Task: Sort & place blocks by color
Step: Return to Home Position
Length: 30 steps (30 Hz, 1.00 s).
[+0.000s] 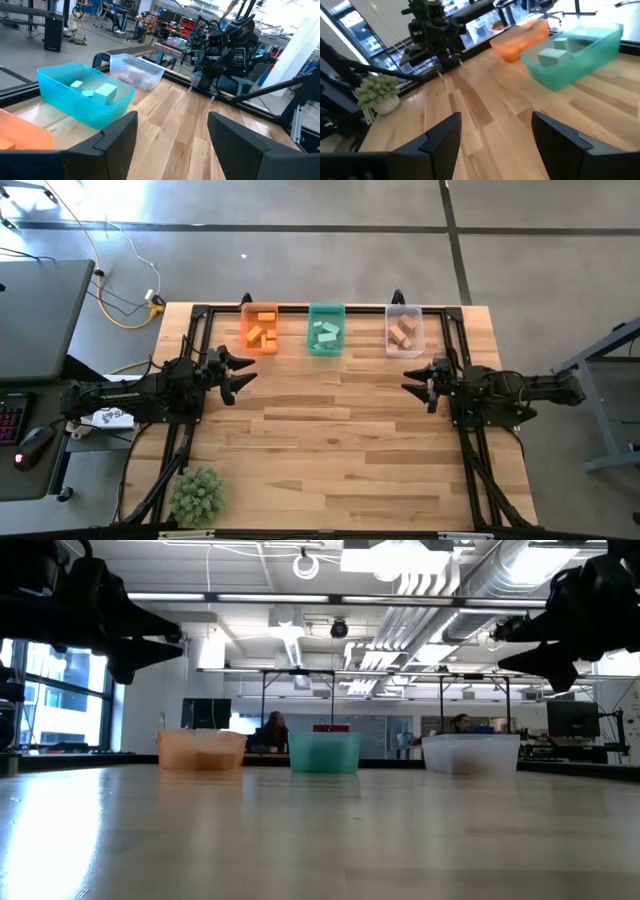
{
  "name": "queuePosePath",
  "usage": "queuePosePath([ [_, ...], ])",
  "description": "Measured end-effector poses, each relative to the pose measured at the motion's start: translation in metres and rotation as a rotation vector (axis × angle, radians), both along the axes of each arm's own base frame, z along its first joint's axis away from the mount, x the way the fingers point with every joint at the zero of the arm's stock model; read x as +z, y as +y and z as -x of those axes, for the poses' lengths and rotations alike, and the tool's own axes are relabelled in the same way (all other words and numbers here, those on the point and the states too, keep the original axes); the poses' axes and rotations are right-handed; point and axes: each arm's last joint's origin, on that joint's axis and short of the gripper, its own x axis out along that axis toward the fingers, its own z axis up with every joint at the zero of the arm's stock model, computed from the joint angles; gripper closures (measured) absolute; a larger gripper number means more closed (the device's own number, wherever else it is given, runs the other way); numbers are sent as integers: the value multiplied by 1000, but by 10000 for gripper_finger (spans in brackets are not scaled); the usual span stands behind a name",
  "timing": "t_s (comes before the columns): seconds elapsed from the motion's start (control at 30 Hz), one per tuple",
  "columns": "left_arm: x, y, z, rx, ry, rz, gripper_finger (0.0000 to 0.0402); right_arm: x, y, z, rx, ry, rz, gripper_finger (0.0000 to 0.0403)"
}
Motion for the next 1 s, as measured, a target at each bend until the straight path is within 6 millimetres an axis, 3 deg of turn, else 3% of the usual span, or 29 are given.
queuePosePath([
  [0.3, 0, 0, 0, -3, -1, 0, 172, -5, -3, 3, -101, -27, 32, 176],
  [1.0, 0, 0, 0, -4, 1, 1, 172, -5, -3, 2, -85, -8, 92, 176],
])
